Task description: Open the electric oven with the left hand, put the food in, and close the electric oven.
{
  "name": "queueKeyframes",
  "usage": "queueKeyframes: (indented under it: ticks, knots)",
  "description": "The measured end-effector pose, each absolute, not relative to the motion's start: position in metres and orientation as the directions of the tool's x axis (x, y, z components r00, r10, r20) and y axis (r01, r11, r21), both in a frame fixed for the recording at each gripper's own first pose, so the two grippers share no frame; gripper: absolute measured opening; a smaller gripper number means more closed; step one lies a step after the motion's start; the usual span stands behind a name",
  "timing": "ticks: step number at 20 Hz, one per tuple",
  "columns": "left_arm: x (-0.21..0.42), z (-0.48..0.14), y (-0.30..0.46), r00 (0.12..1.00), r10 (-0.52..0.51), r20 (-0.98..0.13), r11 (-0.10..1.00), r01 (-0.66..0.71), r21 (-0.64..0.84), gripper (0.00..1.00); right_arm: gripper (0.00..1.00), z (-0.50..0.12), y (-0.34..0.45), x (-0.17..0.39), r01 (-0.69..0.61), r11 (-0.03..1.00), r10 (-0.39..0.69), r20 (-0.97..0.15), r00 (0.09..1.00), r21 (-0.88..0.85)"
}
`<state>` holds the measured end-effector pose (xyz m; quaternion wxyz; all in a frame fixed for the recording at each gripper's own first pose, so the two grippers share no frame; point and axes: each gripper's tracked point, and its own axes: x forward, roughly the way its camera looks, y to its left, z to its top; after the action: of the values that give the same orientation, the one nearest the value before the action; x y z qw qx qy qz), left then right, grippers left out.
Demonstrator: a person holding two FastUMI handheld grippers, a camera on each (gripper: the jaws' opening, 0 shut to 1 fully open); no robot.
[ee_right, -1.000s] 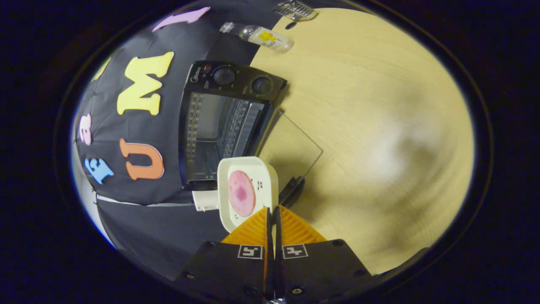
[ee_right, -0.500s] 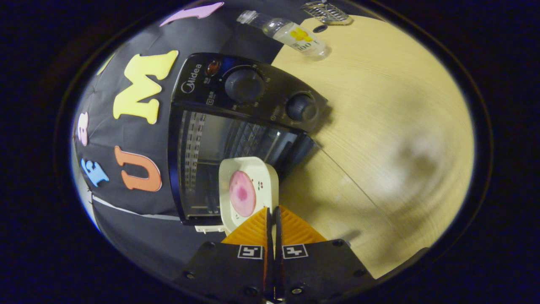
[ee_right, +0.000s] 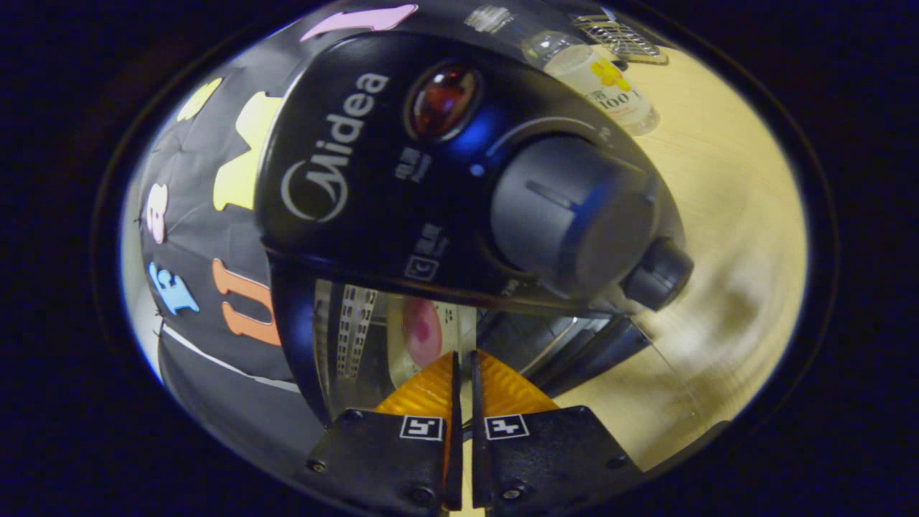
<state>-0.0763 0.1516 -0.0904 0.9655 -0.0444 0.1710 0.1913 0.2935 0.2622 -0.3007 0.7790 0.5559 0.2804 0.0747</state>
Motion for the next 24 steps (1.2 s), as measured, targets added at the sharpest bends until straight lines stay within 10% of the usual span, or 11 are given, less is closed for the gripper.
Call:
queueKeyframes:
  ticks: [8,16,24]
  knots:
    - [-0.057,-0.09,0.14,0.891,0.302,-0.338,0.942,-0.333,-0.037,0.96,0.47,-0.288,0.247,0.276,0.141,0.389,0.454,-0.322,0.831,0.91]
    - [-0.062,-0.08,0.125,0.936,0.216,-0.276,0.971,-0.235,-0.037,0.96,0.9,-0.212,0.214,0.212,-0.093,0.641,0.435,-0.261,0.862,0.762]
    - [-0.059,-0.085,0.084,0.976,0.061,-0.207,0.996,-0.074,-0.055,0.96,0.94,-0.135,0.138,0.132,-0.2,0.871,0.323,-0.216,0.921,0.448]
